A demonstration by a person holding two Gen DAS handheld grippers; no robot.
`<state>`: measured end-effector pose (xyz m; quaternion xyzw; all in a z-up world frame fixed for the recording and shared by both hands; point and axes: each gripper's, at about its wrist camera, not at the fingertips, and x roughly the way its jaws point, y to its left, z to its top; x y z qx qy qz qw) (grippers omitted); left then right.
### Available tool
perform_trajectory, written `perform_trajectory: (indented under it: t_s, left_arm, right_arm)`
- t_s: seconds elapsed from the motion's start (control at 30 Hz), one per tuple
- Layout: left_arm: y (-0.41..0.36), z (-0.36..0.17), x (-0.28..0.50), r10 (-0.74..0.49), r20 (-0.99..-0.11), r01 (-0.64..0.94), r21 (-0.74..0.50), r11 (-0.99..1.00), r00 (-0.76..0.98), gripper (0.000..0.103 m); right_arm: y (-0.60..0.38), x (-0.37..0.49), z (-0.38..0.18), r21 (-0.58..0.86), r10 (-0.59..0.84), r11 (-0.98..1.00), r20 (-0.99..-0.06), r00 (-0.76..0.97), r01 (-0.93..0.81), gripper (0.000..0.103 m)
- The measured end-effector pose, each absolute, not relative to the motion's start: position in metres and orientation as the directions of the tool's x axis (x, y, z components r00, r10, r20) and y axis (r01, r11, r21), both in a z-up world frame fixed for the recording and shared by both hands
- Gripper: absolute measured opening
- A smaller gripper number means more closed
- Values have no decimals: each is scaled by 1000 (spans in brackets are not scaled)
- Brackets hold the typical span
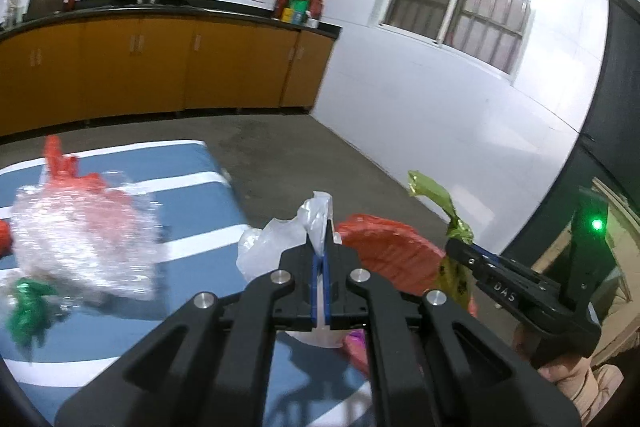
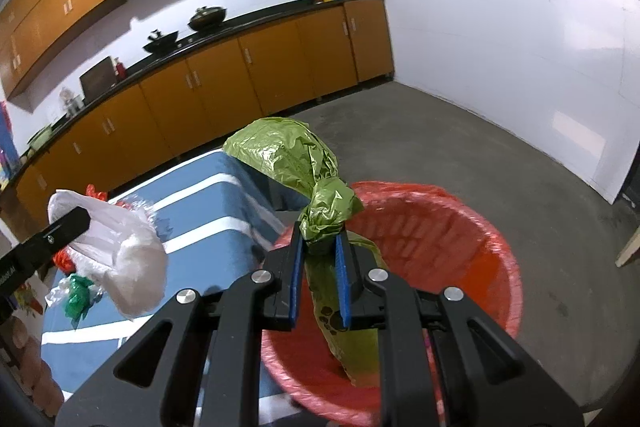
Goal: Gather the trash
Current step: 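Carry both bags to the wastebasket and open both tools to release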
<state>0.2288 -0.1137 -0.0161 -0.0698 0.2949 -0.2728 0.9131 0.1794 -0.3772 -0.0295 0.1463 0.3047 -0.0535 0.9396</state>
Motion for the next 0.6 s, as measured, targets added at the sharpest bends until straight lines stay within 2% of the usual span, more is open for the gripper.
perform_trajectory:
  t_s: [0.6]
  left_arm:
    - [-211,-43,245,-634,-543,577,-301,759,551,4]
  right_arm:
    - [-430,178,-41,302,-39,914,-598,801,270,15]
